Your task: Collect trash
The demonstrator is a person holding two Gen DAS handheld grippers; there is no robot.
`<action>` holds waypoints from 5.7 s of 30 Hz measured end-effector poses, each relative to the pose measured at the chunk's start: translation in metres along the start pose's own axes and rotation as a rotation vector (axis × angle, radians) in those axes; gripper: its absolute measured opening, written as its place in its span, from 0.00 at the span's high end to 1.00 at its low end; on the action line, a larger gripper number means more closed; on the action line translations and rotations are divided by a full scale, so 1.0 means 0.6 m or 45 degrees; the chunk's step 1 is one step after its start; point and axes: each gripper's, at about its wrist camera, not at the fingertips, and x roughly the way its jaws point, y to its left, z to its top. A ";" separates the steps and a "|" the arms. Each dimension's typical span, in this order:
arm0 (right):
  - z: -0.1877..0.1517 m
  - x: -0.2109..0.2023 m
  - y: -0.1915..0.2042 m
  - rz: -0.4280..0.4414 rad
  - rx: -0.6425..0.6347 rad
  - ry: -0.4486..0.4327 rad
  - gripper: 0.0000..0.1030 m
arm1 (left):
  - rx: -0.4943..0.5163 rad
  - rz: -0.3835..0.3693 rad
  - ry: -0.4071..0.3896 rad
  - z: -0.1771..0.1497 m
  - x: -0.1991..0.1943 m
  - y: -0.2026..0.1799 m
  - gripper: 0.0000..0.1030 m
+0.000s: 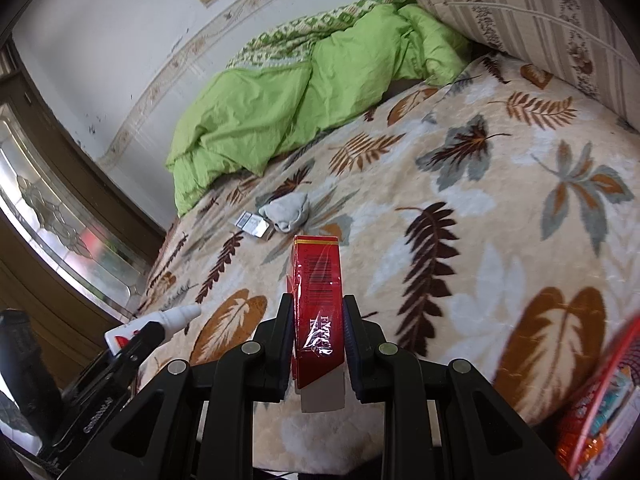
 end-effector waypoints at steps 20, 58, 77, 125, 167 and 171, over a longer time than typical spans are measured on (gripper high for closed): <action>-0.056 -0.282 -0.173 -0.268 0.248 -0.220 0.77 | 0.374 -0.324 0.006 0.012 -0.001 -0.272 0.72; -0.111 -0.413 -0.290 -0.460 0.443 -0.354 0.76 | 0.656 -0.600 0.121 -0.038 0.010 -0.501 0.72; -0.090 -0.412 -0.135 -1.091 0.174 -0.485 0.10 | 0.460 -0.419 -0.017 -0.009 -0.044 -0.339 0.07; -0.146 -0.340 -0.033 -1.212 0.126 -0.380 0.01 | 0.442 -0.211 -0.088 -0.045 -0.083 -0.234 0.00; -0.151 -0.333 -0.041 -1.211 0.139 -0.346 0.01 | 0.478 -0.222 -0.071 -0.050 -0.078 -0.241 0.00; -0.151 -0.333 -0.040 -1.212 0.139 -0.346 0.01 | 0.479 -0.223 -0.070 -0.050 -0.078 -0.241 0.00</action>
